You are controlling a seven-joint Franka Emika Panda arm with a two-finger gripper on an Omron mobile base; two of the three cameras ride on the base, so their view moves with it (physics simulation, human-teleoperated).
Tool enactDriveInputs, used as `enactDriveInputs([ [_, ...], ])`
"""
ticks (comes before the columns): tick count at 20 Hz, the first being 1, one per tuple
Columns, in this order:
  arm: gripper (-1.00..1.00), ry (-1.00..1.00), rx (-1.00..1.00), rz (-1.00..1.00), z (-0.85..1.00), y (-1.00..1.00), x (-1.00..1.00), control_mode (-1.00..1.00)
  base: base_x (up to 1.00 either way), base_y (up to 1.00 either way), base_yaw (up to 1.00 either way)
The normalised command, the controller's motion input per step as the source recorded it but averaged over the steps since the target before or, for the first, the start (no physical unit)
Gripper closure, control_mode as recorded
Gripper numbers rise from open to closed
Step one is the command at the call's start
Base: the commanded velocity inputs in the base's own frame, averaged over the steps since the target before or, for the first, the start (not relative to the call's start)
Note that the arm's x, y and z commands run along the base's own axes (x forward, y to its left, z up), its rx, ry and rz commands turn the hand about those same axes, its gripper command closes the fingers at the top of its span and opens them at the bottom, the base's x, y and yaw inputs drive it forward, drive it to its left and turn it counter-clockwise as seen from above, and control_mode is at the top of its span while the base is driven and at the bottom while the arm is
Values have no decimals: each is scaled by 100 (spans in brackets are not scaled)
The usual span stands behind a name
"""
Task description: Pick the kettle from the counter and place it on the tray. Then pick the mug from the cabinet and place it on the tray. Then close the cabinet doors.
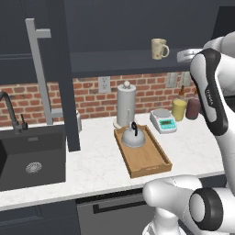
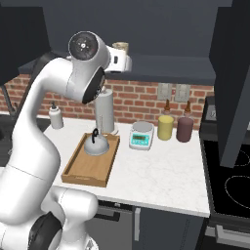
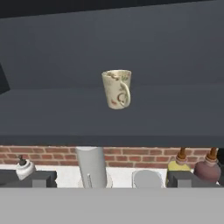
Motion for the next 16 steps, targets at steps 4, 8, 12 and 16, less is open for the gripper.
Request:
enactDriveInputs([
  [4, -100, 5, 0, 0, 19, -6, 13, -100, 0, 0, 0],
  [8, -100, 0, 0, 0, 0, 0, 11, -100, 0, 0, 0],
  [12, -100, 0, 0, 0, -1, 0, 17, -100, 0, 0, 0],
  [16, -100, 0, 0, 0, -8, 0, 16, -100, 0, 0, 0],
])
